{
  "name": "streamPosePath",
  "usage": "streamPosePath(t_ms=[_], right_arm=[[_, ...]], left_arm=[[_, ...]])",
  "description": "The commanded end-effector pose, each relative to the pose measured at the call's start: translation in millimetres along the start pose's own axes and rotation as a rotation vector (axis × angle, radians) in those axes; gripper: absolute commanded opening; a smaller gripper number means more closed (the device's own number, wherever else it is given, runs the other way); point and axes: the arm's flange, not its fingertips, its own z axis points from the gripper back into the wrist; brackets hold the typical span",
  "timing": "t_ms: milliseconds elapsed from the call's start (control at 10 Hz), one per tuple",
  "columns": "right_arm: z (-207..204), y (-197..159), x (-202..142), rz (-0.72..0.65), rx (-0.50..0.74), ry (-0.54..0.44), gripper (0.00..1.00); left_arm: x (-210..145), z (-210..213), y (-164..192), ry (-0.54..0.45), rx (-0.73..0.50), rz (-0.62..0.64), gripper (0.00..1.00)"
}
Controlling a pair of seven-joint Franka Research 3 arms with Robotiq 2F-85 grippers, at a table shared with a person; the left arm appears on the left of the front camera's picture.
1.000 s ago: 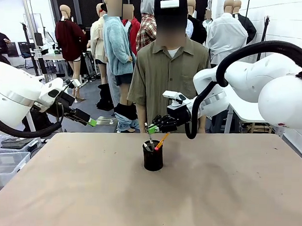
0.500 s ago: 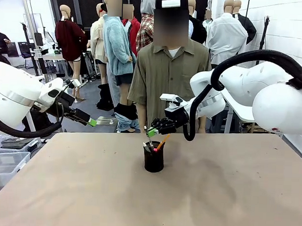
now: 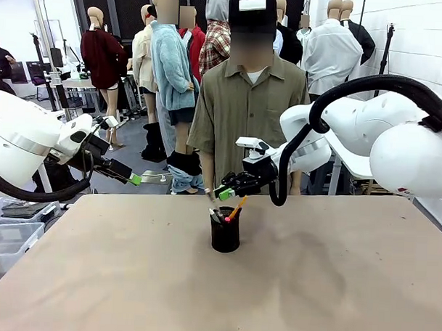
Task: Place the pens into the pen holder.
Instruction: Pick up a writing instrument from the table and place it into the Pen holder.
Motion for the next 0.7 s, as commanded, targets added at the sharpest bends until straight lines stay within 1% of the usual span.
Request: streamPosePath(t_ms=[0, 200, 300, 600], right_arm=[[6.2, 2.5, 7.7, 0.013, 0.020, -0.003, 0.29], [9.9, 10.5, 14.1, 0.040, 0.021, -0.007, 0.29], [13.3, 19.1, 20.2, 0.061, 0.000, -0.001, 0.29], [34.0, 74.3, 46.9, 0.131, -0.128, 0.053, 0.29]], left_arm=[[0.7, 0.2, 1.6, 0.001, -0.008, -0.012, 0.76], [0.7, 0.2, 1.6, 0.001, -0.008, -0.012, 0.76], [0.7, 0.2, 1.6, 0.001, -0.008, -0.012, 0.76], [0.7, 0.2, 1.6, 0.001, -0.008, -0.012, 0.76]])
